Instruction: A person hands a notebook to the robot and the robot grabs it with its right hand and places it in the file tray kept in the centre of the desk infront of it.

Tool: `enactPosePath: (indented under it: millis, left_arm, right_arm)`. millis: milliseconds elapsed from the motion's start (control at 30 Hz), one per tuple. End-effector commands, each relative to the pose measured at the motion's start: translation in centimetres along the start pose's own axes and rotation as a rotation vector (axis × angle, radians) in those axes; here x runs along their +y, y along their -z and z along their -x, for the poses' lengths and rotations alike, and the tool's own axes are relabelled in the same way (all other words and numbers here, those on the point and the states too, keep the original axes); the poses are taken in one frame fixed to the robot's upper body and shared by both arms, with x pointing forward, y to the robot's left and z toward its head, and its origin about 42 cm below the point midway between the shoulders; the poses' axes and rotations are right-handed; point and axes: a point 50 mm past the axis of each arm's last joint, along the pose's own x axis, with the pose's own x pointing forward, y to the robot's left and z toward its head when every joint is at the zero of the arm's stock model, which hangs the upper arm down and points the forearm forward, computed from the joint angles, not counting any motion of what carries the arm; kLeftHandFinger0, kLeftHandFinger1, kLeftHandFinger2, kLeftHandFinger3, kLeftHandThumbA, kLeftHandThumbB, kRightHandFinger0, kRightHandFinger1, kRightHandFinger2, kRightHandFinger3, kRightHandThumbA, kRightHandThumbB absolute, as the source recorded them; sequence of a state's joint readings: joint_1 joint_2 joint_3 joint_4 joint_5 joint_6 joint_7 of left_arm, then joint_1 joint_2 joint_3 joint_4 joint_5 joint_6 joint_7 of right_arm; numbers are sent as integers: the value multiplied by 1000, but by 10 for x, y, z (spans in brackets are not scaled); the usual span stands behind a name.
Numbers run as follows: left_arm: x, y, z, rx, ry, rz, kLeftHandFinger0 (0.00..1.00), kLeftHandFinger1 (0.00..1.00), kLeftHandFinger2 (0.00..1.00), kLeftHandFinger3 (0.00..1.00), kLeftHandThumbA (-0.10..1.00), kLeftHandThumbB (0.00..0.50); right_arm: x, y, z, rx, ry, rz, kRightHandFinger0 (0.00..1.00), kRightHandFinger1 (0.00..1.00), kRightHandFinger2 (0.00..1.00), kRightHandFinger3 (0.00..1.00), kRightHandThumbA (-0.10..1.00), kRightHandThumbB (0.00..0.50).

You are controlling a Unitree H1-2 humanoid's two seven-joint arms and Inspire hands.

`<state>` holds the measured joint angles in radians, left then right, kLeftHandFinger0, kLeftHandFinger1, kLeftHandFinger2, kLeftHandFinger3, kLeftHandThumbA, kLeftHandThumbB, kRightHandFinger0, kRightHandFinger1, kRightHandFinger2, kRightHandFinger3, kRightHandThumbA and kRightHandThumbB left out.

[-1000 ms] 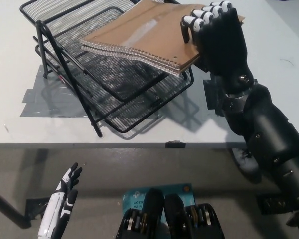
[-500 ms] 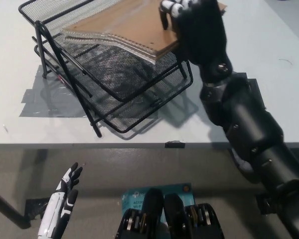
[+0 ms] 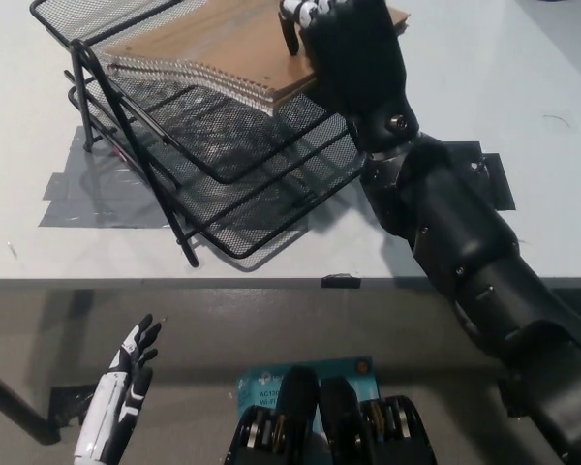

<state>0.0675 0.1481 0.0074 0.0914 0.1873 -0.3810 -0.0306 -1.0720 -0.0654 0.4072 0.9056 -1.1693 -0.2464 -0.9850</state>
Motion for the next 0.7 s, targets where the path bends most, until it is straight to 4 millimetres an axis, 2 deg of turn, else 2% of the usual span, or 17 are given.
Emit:
enactPosePath:
  millis: [0, 133, 300, 367, 400, 433, 467, 500, 533, 567, 600, 633, 667]
  left_arm:
    - [4, -10, -6, -70, -13, -16, 987, 1000, 1000, 1000, 1000, 353]
    - [4, -11, -7, -72, -13, -10, 987, 1000, 1000, 1000, 1000, 342]
    - [4, -13, -10, -82, -13, -10, 990, 1000, 1000, 1000, 1000, 345]
    - [3, -13, -11, -84, -12, -12, 997, 1000, 1000, 1000, 1000, 349]
    - [3, -14, -11, -83, -11, -15, 1000, 1000, 1000, 1000, 1000, 352]
    - [3, -14, -11, -82, -11, -16, 1000, 1000, 1000, 1000, 1000, 352]
    - [4, -14, -11, -85, -10, -18, 994, 1000, 1000, 1000, 1000, 346]
    - [4, -15, -12, -89, -8, -20, 991, 1000, 1000, 1000, 1000, 345]
    - [4, -15, -12, -92, -8, -20, 985, 1000, 1000, 1000, 1000, 343]
    - [4, -16, -14, -95, -6, -22, 984, 1000, 1000, 1000, 1000, 341]
    - [5, -17, -14, -94, -4, -24, 984, 1000, 999, 1000, 1000, 340]
    - [5, -18, -15, -94, -3, -27, 983, 1000, 998, 1000, 1000, 340]
    - [5, -18, -16, -95, -3, -27, 982, 1000, 996, 1000, 1000, 340]
  right_arm:
    - [-13, 0, -45, -42, 153, -15, 0, 0, 0, 0, 650, 0]
    - [-5, 7, -39, -44, 98, 25, 0, 0, 50, 34, 703, 0]
    - [0, 10, -36, -44, 79, 42, 0, 0, 65, 46, 689, 0]
    - [2, 8, -36, -37, 63, 49, 0, 0, 100, 58, 665, 0]
    - [4, 5, -36, -17, 34, 46, 0, 0, 146, 83, 648, 27]
    - [4, 4, -36, -6, 19, 40, 0, 0, 184, 99, 655, 24]
    - [6, 0, -37, 16, -38, 23, 68, 162, 394, 310, 708, 91]
    - [7, -5, -37, 39, -102, 4, 79, 213, 444, 347, 761, 112]
    - [7, -8, -39, 58, -159, -36, 284, 482, 734, 616, 724, 187]
    - [1, -15, -43, 79, -275, -130, 818, 920, 1000, 952, 587, 220]
    - [-6, -20, -47, 78, -349, -181, 1000, 1000, 1000, 1000, 641, 235]
    - [-14, -25, -49, 69, -419, -226, 1000, 1000, 1000, 1000, 667, 241]
    - [-19, -27, -51, 64, -440, -244, 1000, 1000, 1000, 1000, 714, 280]
